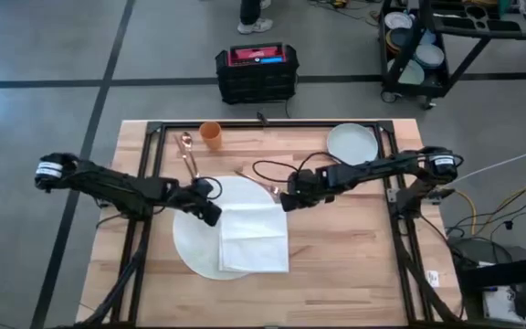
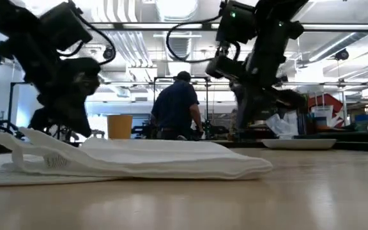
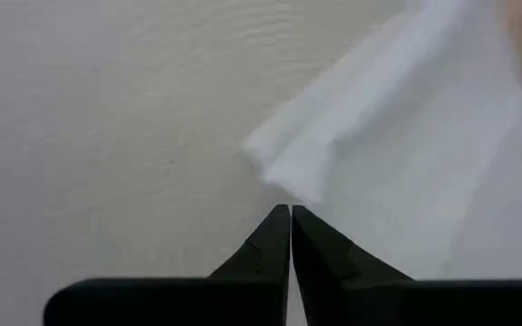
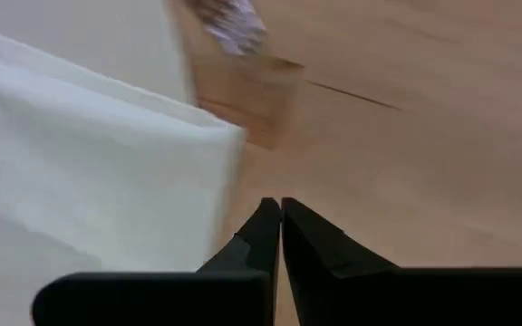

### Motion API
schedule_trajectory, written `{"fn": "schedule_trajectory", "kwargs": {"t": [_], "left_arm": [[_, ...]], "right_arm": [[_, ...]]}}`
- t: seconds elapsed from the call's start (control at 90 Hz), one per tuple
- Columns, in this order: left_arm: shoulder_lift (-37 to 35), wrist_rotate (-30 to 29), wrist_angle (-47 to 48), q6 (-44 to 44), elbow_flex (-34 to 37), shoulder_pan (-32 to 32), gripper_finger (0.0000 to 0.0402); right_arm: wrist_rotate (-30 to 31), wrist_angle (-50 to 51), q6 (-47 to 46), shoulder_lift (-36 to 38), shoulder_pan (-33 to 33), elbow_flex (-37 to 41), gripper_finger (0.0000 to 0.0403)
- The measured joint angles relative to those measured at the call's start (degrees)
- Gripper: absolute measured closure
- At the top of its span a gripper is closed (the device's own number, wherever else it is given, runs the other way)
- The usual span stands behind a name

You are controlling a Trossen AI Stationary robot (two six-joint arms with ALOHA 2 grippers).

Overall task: Set table place
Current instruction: Fold the white napkin

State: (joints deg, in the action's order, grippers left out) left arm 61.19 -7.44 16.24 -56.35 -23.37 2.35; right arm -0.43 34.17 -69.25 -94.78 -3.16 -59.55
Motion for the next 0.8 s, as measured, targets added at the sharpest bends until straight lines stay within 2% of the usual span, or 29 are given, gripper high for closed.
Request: {"fn": "schedule_trajectory", "kwargs": {"t": [0.133,0.267,0.356,0.478,0.611,0.8], "left_arm": [[-3.7,-1.0,5.5,1.7,0.5,0.0,0.0402],[-6.0,-1.0,6.9,4.0,0.6,0.0,0.0398],[-7.0,-1.6,7.7,5.3,0.6,-0.2,0.0386],[-8.2,-2.7,7.4,5.4,0.6,-0.2,0.0360],[-8.5,-3.2,7.4,5.0,0.6,-0.2,0.0324],[-8.5,-3.2,7.6,4.9,0.6,-0.2,0.0284]], "right_arm": [[-0.6,0.4,3.9,0.0,0.0,0.7,0.0403],[0.2,0.0,4.9,0.0,0.0,0.7,0.0403],[1.9,0.4,4.1,-0.2,0.0,0.9,0.0403],[1.1,-0.5,1.1,-1.0,-0.7,1.9,0.0396],[-1.9,-7.6,-0.6,-2.7,-1.6,3.0,0.0354],[-2.5,-16.1,-5.0,-4.2,-2.2,3.0,0.0261]]}}
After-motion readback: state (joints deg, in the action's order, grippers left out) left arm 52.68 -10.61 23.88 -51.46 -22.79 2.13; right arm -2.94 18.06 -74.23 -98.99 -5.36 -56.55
